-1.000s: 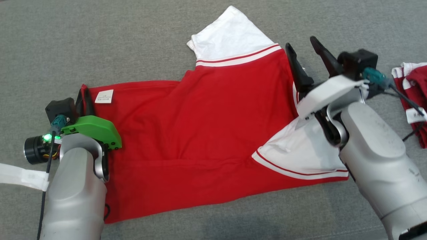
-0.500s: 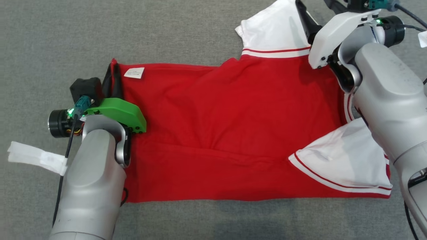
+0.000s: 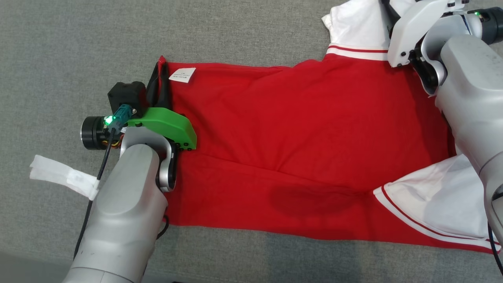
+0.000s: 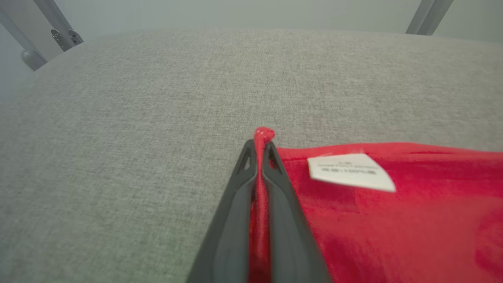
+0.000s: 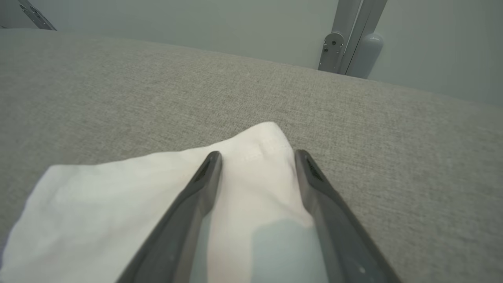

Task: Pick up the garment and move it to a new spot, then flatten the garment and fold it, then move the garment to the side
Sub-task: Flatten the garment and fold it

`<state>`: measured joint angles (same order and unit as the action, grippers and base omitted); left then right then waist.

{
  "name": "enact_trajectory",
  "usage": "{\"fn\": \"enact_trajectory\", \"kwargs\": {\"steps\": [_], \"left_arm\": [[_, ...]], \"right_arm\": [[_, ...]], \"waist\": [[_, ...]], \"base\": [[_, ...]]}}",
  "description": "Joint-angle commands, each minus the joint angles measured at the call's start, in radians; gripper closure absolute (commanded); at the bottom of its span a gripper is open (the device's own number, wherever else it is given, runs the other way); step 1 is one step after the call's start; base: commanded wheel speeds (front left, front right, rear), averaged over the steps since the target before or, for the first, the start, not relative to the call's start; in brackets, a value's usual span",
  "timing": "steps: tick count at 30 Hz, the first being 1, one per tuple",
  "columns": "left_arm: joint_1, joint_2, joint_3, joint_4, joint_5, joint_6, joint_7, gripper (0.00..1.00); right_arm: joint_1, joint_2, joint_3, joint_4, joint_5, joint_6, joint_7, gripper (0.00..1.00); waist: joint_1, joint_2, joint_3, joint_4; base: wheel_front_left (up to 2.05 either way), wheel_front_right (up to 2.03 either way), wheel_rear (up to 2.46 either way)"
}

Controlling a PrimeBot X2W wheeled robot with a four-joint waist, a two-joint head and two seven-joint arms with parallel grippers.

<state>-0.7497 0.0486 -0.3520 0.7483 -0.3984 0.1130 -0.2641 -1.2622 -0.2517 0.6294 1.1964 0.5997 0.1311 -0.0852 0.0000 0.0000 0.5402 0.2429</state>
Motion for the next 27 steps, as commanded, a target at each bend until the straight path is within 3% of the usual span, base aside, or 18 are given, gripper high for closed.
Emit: {"fn": "enact_trajectory", "kwargs": {"steps": [1,2,12,16,20,27], "left_arm": [[-0.017,0.005,0.000,-0.003,-0.015,0.008,0.000,1.00],[-0.017,0.004,0.000,-0.005,-0.015,0.011,0.000,1.00],[-0.026,0.005,0.061,-0.055,0.026,0.021,0.000,1.00],[-0.010,0.005,0.106,-0.100,0.068,0.012,0.000,1.00],[0.025,0.005,0.148,-0.126,0.096,0.002,0.000,1.00],[0.068,0.007,0.221,-0.111,0.141,-0.026,0.000,1.00]], "right_arm": [[0.001,-0.011,0.007,0.021,0.004,-0.001,0.002,0.88],[0.001,-0.015,0.007,0.029,0.006,-0.001,-0.002,1.00],[-0.050,-0.043,-0.034,0.069,0.003,-0.002,-0.145,1.00],[-0.054,-0.039,-0.059,0.032,0.003,-0.002,-0.177,1.00],[-0.003,-0.064,-0.131,-0.105,-0.025,-0.002,-0.179,1.00],[0.195,-0.036,-0.272,-0.374,-0.072,-0.001,-0.179,1.00]], "waist": [[0.0000,0.0000,0.009,0.007],[0.0000,0.0000,0.009,0.007],[0.0000,0.0000,0.010,-0.011],[0.0000,0.0000,-0.005,-0.035],[0.0000,0.0000,-0.029,-0.066],[0.0000,0.0000,-0.088,-0.120]], "base": [[0.00,0.00,0.00],[0.00,0.00,0.00],[0.00,0.00,0.00],[0.00,0.00,0.00],[0.00,0.00,0.00],[0.00,0.00,0.00]]}}
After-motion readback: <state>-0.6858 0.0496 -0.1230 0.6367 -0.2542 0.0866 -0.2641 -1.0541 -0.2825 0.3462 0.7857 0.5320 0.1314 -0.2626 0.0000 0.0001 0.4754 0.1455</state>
